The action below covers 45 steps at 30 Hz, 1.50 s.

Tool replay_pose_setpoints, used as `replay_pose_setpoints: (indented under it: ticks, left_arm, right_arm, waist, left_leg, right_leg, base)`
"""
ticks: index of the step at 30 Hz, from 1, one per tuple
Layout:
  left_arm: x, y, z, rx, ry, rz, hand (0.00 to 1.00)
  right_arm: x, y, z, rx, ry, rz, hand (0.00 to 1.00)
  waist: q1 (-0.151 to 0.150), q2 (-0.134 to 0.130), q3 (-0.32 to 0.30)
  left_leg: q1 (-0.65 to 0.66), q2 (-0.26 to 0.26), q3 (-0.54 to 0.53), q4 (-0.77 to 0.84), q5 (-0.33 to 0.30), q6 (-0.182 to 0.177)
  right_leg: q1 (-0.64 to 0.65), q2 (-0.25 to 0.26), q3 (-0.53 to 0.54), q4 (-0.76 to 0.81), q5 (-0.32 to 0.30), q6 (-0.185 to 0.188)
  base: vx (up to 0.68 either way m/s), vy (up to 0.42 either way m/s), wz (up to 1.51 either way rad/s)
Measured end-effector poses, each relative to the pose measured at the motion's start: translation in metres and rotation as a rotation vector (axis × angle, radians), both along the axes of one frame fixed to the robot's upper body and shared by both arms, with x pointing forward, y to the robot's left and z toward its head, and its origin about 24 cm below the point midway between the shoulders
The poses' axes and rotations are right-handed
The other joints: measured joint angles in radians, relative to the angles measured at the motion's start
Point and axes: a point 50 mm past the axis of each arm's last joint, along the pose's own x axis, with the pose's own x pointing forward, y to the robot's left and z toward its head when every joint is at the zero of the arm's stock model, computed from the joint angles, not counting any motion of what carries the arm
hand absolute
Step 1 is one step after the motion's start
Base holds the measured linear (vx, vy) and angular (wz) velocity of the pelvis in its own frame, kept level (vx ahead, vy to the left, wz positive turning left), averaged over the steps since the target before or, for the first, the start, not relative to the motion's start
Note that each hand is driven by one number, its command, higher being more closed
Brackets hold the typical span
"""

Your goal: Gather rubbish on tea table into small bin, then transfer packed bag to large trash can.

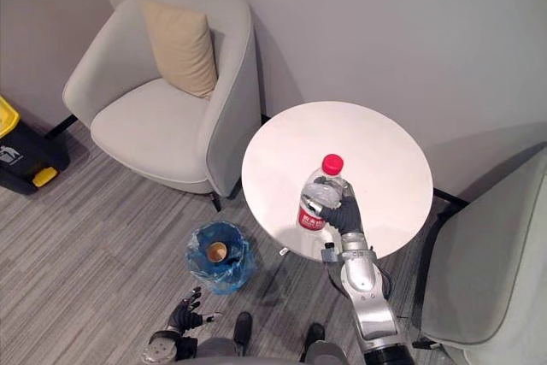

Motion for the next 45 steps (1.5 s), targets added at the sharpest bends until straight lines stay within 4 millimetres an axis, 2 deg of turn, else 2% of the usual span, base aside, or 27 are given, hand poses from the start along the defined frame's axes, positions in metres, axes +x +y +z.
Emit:
replay_pose_setpoints:
  ticks: [7,12,17,18,19,20,22,23,24,26,27,28,30,31,32,33,34,35,36,37,38,39,40,41,42,44,45]
  left_arm:
    - [-0.004,0.0,-0.005,0.003,0.031,0.007,0.0]
    - [-0.007,0.001,-0.008,0.008,0.05,0.008,0.0]
    - [-0.005,-0.002,-0.008,0.01,0.051,-0.011,0.0]
    - [-0.003,-0.003,-0.008,0.012,0.048,-0.017,0.0]
    - [-0.004,-0.003,-0.008,0.018,0.047,-0.013,0.0]
    - [-0.004,-0.003,-0.008,0.02,0.046,-0.01,0.0]
    - [-0.004,-0.006,-0.008,0.014,0.046,-0.008,0.0]
    - [-0.004,-0.008,-0.008,0.011,0.047,-0.015,0.0]
    - [-0.004,-0.009,-0.008,0.01,0.047,-0.018,0.0]
    - [-0.003,-0.009,-0.008,0.012,0.044,-0.02,0.0]
    - [-0.004,-0.01,-0.008,0.014,0.044,-0.026,0.0]
    - [-0.002,-0.01,-0.007,0.023,0.038,-0.031,0.0]
    - [0.001,-0.007,-0.005,0.031,0.021,-0.03,0.0]
    - [0.003,-0.005,-0.003,0.036,0.01,-0.031,0.0]
    - [0.005,-0.001,-0.001,0.045,-0.003,-0.033,0.0]
    - [0.006,0.001,0.0,0.05,-0.009,-0.033,0.0]
    - [0.008,0.004,0.001,0.058,-0.017,-0.034,0.0]
    - [0.009,0.004,0.001,0.057,-0.017,-0.032,0.0]
    - [0.009,0.005,0.001,0.057,-0.018,-0.031,0.0]
    - [0.009,0.005,0.001,0.058,-0.018,-0.032,0.0]
    - [0.009,0.004,0.002,0.057,-0.021,-0.032,0.0]
    - [0.008,0.003,0.002,0.054,-0.021,-0.033,0.0]
    - [0.008,0.004,0.002,0.055,-0.021,-0.033,0.0]
    - [0.008,0.004,0.002,0.055,-0.021,-0.032,0.0]
    - [0.009,0.004,0.002,0.056,-0.022,-0.033,0.0]
    - [0.014,0.006,0.004,0.063,-0.037,-0.037,0.0]
    - [0.016,0.003,0.004,0.056,-0.041,-0.037,0.0]
  right_arm:
    - [-0.013,0.011,-0.009,0.04,0.043,0.019,1.0]
    - [-0.022,0.022,-0.007,0.053,0.037,0.071,1.0]
    - [-0.023,0.027,-0.006,0.024,0.016,0.097,1.0]
    - [-0.023,0.026,-0.005,0.015,0.013,0.094,1.0]
    - [-0.023,0.025,-0.005,0.011,0.009,0.09,1.0]
    - [-0.022,0.025,-0.004,0.007,0.004,0.088,1.0]
    - [-0.015,0.022,0.002,-0.013,-0.03,0.082,1.0]
    - [-0.012,0.019,0.005,-0.019,-0.046,0.068,1.0]
    - [-0.011,0.017,0.007,-0.021,-0.052,0.056,1.0]
    - [-0.009,0.011,0.009,-0.03,-0.065,0.028,1.0]
    - [-0.008,0.01,0.01,-0.032,-0.069,0.025,1.0]
    - [-0.007,0.009,0.011,-0.031,-0.075,0.02,1.0]
    - [-0.006,0.01,0.012,-0.031,-0.075,0.024,1.0]
    - [-0.006,0.013,0.012,-0.025,-0.074,0.032,1.0]
    - [-0.006,0.016,0.011,-0.017,-0.07,0.041,1.0]
    - [-0.006,0.017,0.011,-0.017,-0.07,0.047,1.0]
    - [-0.006,0.018,0.01,-0.028,-0.067,0.054,1.0]
    - [-0.006,0.018,0.009,-0.04,-0.062,0.057,1.0]
    - [-0.006,0.017,0.005,-0.053,-0.04,0.057,1.0]
    - [-0.006,0.017,0.004,-0.054,-0.036,0.056,1.0]
    - [-0.007,0.014,0.0,-0.071,-0.014,0.054,1.0]
    - [-0.008,0.014,-0.001,-0.074,-0.005,0.054,1.0]
    - [-0.009,0.015,-0.002,-0.073,-0.002,0.055,1.0]
    - [-0.009,0.015,-0.003,-0.073,0.0,0.057,1.0]
    - [-0.009,0.015,-0.002,-0.073,-0.002,0.056,1.0]
    - [-0.008,0.014,0.002,-0.076,-0.02,0.054,1.0]
    - [-0.008,0.013,0.002,-0.081,-0.02,0.054,1.0]
  waist:
    - [-0.003,0.0,-0.025]
    - [-0.015,0.002,-0.034]
    - [-0.017,0.007,-0.032]
    - [-0.015,0.011,-0.029]
    - [-0.02,0.009,-0.031]
    - [-0.019,0.01,-0.031]
    - [-0.02,0.017,-0.031]
    - [-0.023,0.025,-0.036]
    - [-0.022,0.025,-0.035]
    - [-0.021,0.024,-0.036]
    - [-0.022,0.023,-0.036]
    - [-0.022,0.024,-0.036]
    - [-0.016,0.007,-0.025]
    - [-0.018,-0.009,-0.014]
    - [-0.018,-0.029,-0.001]
    - [-0.02,-0.04,0.006]
    - [-0.022,-0.054,0.016]
    - [-0.025,-0.054,0.02]
    - [-0.028,-0.055,0.021]
    - [-0.03,-0.055,0.022]
    - [-0.043,-0.054,0.029]
    - [-0.058,-0.045,0.036]
    - [-0.06,-0.046,0.036]
    - [-0.061,-0.048,0.036]
    - [-0.064,-0.052,0.035]
    - [-0.07,-0.073,0.041]
    - [-0.073,-0.06,0.047]
  left_leg:
    - [0.032,0.009,0.024,0.001,-0.005,-0.008]
    - [0.032,0.013,0.025,0.008,-0.007,-0.009]
    - [-0.046,0.007,-0.018,0.081,-0.023,-0.009]
    - [-0.063,0.011,0.018,0.092,-0.055,0.049]
    - [-0.07,0.03,0.14,0.093,-0.072,0.136]
    - [-0.071,0.044,0.204,0.095,-0.076,0.162]
    - [-0.083,0.093,0.394,0.12,-0.08,0.172]
    - [-0.092,0.112,0.473,0.145,-0.061,0.202]
    - [-0.094,0.118,0.497,0.157,-0.051,0.2]
    - [-0.1,0.109,0.51,0.186,-0.025,0.135]
    - [-0.103,0.108,0.51,0.186,-0.028,0.121]
    - [-0.104,0.106,0.505,0.187,-0.03,0.083]
    - [-0.104,0.097,0.505,0.193,-0.044,0.061]
    - [-0.105,0.088,0.506,0.223,-0.072,0.039]
    - [-0.106,0.073,0.51,0.265,-0.113,0.043]
    - [-0.108,0.065,0.513,0.286,-0.135,0.047]
    - [-0.121,0.053,0.51,0.333,-0.177,0.051]
    - [-0.129,0.05,0.505,0.365,-0.203,0.053]
    - [-0.142,0.036,0.488,0.399,-0.222,0.062]
    - [-0.142,0.034,0.482,0.4,-0.224,0.065]
    - [-0.131,0.026,0.435,0.398,-0.229,0.073]
    - [-0.132,0.022,0.395,0.395,-0.229,0.074]
    - [-0.132,0.019,0.379,0.392,-0.229,0.075]
    - [-0.132,0.017,0.337,0.391,-0.226,0.074]
    - [-0.137,0.009,0.314,0.394,-0.223,0.07]
    - [-0.16,-0.022,0.257,0.43,-0.226,0.062]
    - [-0.165,-0.02,0.243,0.435,-0.226,0.059]
  right_leg:
    - [0.023,0.012,0.023,-0.006,0.005,-0.008]
    - [0.038,0.018,0.023,-0.019,0.008,-0.01]
    - [0.015,0.011,-0.034,0.014,-0.018,-0.018]
    - [0.013,0.004,-0.06,0.029,-0.03,-0.021]
    - [0.017,-0.011,-0.085,0.033,-0.038,-0.014]
    - [0.018,-0.018,-0.093,0.033,-0.039,-0.012]
    - [0.02,-0.035,-0.137,0.04,-0.045,-0.013]
    - [0.021,-0.054,-0.165,0.063,-0.055,-0.008]
    - [0.026,-0.062,-0.178,0.075,-0.065,-0.001]
    - [0.042,-0.082,-0.195,0.106,-0.086,0.013]
    - [0.044,-0.083,-0.192,0.105,-0.086,0.014]
    - [0.043,-0.086,-0.19,0.104,-0.088,0.017]
    - [0.041,-0.1,-0.191,0.117,-0.095,0.028]
    - [0.032,-0.135,-0.187,0.169,-0.129,0.047]
    - [0.013,-0.178,-0.176,0.253,-0.175,0.06]
    - [0.0,-0.198,-0.166,0.299,-0.197,0.068]
    - [-0.018,-0.241,-0.15,0.374,-0.225,0.073]
    - [-0.041,-0.259,-0.125,0.43,-0.225,0.068]
    - [-0.087,-0.269,-0.048,0.52,-0.203,0.033]
    - [-0.094,-0.269,-0.031,0.536,-0.197,0.022]
    - [-0.142,-0.253,0.059,0.625,-0.191,-0.027]
    - [-0.151,-0.213,0.117,0.619,-0.231,-0.012]
    - [-0.159,-0.182,0.148,0.606,-0.251,-0.008]
    - [-0.182,-0.107,0.228,0.556,-0.274,-0.004]
    - [-0.197,-0.068,0.257,0.501,-0.271,-0.004]
    - [-0.198,-0.061,0.254,0.41,-0.206,0.004]
    - [-0.187,-0.059,0.24,0.396,-0.202,0.002]
  base:
    - [-0.02,-0.009,-0.1]
    - [-0.05,-0.01,-0.01]
    - [-0.05,-0.022,0.35]
    - [-0.05,-0.02,0.8]
    - [-0.03,-0.023,0.76]
    - [0.01,-0.023,0.74]
    - [0.08,0.04,0.64]
    - [0.12,0.085,0.65]
    - [0.13,0.068,0.74]
    - [0.13,0.051,0.63]
    - [0.13,0.075,0.53]
    - [0.12,0.069,0.34]
    - [0.09,0.072,0.15]
    - [0.05,0.107,0.05]
    - [0.05,0.119,0.02]
    - [0.0,0.114,-0.01]
    - [-0.01,0.066,-0.03]
    - [0.03,0.132,0.08]
    - [0.07,0.141,0.14]
    - [0.16,0.17,0.55]
    - [0.16,0.095,0.8]
    - [0.16,0.052,0.95]
    - [0.13,0.006,1.06]
    - [0.12,-0.037,1.05]
    - [0.12,-0.053,1.06]
    - [0.14,-0.076,1.0]
    - [0.17,-0.056,0.74]
